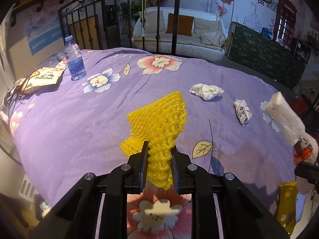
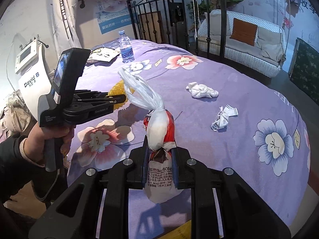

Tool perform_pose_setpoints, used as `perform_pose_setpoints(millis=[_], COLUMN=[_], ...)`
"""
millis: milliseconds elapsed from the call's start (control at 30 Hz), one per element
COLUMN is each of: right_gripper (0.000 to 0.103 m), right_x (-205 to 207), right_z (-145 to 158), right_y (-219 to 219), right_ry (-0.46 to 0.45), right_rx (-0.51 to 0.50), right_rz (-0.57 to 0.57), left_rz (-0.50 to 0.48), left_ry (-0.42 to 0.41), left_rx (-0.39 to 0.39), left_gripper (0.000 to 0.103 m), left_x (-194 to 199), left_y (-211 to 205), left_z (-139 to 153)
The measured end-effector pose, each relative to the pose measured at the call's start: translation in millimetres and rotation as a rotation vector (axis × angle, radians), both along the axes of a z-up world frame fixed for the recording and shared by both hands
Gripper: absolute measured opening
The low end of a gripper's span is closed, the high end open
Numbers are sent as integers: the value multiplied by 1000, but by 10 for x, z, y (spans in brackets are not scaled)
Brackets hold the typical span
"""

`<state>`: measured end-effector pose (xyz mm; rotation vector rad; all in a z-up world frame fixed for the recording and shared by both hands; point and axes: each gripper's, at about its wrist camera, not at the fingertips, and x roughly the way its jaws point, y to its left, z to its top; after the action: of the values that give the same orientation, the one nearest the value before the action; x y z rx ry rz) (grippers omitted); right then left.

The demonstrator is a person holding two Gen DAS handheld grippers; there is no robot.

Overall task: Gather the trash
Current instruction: 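Carry the foam net and tied bag to the bin while opening the left gripper to drop the net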

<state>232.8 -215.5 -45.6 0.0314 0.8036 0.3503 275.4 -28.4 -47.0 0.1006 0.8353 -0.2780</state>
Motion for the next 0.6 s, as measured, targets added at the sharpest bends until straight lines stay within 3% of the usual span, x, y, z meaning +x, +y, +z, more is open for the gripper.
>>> perform_pose_setpoints(millis=[367,467,600], right_gripper=[20,20,20], right_x=[-476,-547,-639], right_z=[111,63,15], right_y=[686,871,1143], right_ry=[-31,-10,-8], right_rx=[63,105,119], right_rz=[99,135,170], left_rz=[84,138,239], left_ry=[-32,-33,-15], left_rx=[-16,-4,-43], left_gripper=[20,20,20], left_x=[-819,-989,-1226], left_y=[690,903,1243], left_z=[115,98,76])
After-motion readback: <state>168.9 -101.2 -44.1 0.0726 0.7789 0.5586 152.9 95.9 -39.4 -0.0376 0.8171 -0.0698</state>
